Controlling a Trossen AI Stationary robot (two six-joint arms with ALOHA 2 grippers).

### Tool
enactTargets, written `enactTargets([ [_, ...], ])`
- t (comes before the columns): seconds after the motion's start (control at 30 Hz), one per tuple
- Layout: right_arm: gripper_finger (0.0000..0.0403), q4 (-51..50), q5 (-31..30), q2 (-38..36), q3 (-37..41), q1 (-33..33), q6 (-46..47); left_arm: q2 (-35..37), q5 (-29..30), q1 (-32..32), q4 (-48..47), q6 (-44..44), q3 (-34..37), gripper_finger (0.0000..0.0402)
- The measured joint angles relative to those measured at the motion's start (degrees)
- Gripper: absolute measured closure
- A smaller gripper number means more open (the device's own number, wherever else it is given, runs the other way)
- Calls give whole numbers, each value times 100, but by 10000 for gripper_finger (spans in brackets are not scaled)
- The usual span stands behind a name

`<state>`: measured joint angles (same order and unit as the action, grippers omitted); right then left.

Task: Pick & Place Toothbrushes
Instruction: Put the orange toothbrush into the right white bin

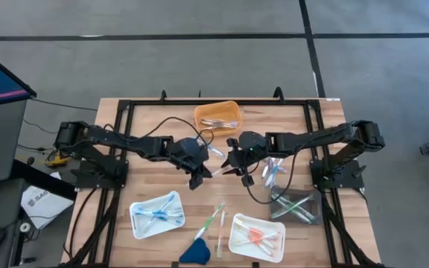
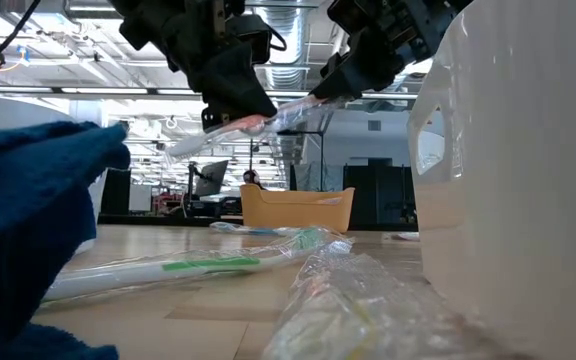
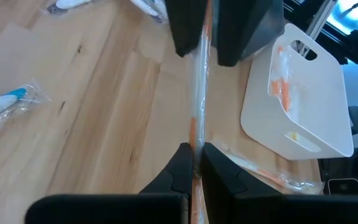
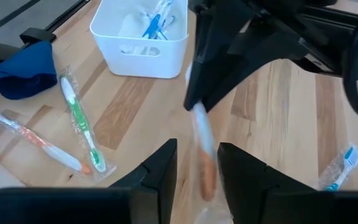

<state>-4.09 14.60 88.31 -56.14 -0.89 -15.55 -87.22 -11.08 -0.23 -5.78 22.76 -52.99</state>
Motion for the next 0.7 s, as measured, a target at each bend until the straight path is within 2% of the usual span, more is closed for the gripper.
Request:
enactTargets([
  [0.37, 303, -1, 10, 0, 2, -4, 9, 2, -12, 0, 61, 0, 0, 396],
  [0.7, 386, -106, -11, 0, 4, -9, 19, 2, -5, 0, 74, 0, 0, 391],
])
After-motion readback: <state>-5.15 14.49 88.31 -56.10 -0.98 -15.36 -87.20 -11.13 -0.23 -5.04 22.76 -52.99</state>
